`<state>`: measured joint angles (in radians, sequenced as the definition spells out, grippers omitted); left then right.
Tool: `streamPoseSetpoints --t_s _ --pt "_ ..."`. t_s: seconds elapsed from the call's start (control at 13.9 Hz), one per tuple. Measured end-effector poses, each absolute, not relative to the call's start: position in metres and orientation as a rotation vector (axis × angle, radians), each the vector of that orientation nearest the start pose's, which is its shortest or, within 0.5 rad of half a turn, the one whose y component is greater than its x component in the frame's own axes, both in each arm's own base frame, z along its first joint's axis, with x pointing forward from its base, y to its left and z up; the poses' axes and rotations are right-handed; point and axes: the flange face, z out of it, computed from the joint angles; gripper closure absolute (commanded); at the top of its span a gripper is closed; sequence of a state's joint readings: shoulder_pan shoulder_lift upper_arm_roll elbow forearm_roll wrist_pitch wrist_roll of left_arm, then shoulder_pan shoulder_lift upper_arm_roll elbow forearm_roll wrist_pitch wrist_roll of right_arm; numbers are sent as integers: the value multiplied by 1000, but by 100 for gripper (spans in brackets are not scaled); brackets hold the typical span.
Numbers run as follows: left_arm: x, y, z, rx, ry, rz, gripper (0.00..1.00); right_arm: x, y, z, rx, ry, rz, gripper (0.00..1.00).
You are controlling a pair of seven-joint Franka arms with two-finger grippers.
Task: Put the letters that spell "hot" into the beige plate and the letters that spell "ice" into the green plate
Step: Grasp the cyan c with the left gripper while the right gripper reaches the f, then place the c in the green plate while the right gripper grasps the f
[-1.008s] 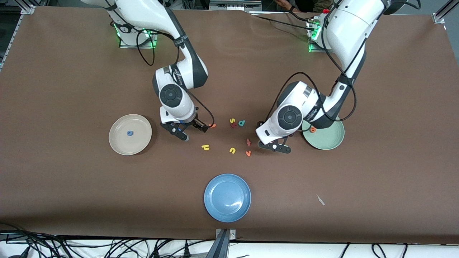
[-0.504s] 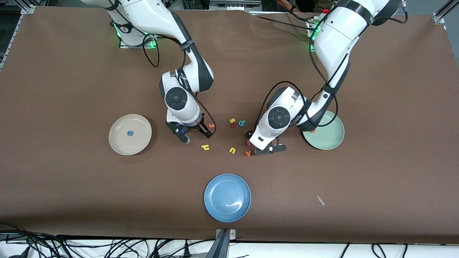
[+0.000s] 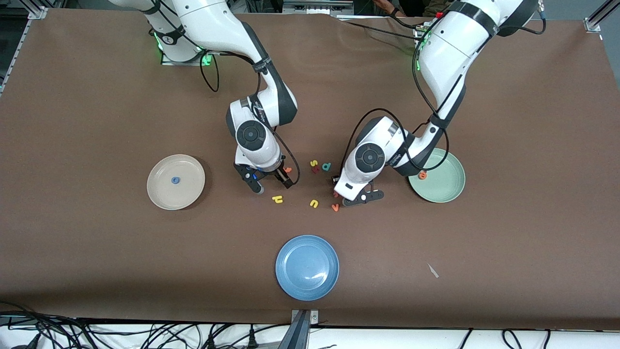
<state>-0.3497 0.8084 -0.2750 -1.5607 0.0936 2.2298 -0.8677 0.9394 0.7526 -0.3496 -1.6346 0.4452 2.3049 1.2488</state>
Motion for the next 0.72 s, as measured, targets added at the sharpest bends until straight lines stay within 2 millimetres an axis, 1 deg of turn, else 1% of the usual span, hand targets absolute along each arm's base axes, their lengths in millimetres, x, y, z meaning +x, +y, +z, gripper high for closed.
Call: streamPoseSetpoints --t_s 0.07,0.14,0.36,0.5,0.58,0.65,0.72 --pt "573 -380 170 -3125 -399 271 81 544 414 189 -2805 1325 138 1" --pt "573 -380 170 -3125 -401 270 100 541 417 185 -2802 1330 148 1" --pt "575 -380 174 -3129 -405 262 100 538 425 183 -2775 1331 136 2" --pt "579 -374 174 -3122 -419 265 100 537 427 183 -2772 1328 132 8" --pt "582 -369 177 -3107 -428 278 100 537 427 183 -2772 1328 132 8" --pt "586 -363 184 -3090 -433 293 100 537 427 182 -2772 1329 132 9" --pt "589 -357 195 -3072 -423 308 100 536 427 181 -2774 1329 133 11"
